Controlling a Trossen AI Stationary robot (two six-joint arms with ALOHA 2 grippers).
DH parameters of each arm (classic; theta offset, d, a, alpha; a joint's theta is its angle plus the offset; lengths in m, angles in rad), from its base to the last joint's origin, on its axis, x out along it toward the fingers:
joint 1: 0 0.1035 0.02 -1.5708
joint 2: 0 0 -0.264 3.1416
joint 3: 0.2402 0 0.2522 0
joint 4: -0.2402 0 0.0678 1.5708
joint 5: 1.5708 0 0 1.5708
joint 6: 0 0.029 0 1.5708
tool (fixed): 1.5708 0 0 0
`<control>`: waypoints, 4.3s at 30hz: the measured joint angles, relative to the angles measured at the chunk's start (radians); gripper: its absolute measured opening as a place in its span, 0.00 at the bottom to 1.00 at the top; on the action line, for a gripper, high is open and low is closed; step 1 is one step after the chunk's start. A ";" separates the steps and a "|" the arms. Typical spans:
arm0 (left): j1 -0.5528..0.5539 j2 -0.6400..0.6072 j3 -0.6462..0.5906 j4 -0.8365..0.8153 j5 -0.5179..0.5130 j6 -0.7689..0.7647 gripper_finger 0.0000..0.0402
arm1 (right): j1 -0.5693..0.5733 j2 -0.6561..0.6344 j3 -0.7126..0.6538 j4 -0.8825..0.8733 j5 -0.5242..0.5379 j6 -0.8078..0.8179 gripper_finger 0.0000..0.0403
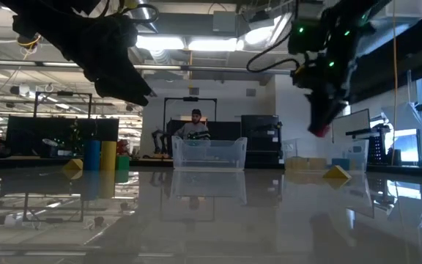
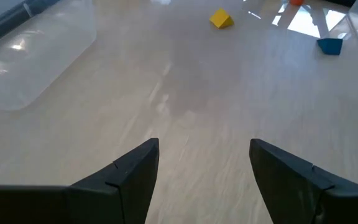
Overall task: Sort blocks by size
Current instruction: Put the red square block into the top right transparent bin
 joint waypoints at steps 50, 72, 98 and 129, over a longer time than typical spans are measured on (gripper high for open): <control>-0.249 0.001 0.078 -0.183 0.001 0.179 0.60 | 0.127 -0.121 0.000 0.290 -0.153 -0.194 0.66; -0.834 0.165 0.176 -0.574 0.191 -0.343 0.60 | 0.244 -0.064 -0.001 0.284 -0.070 -0.185 0.66; -0.868 0.356 0.174 -0.615 0.313 -0.444 0.28 | 0.245 -0.064 -0.001 0.287 -0.071 -0.185 0.66; 0.205 0.342 0.337 0.236 0.019 0.466 0.30 | 0.242 -0.257 -0.001 0.243 0.183 -0.258 0.66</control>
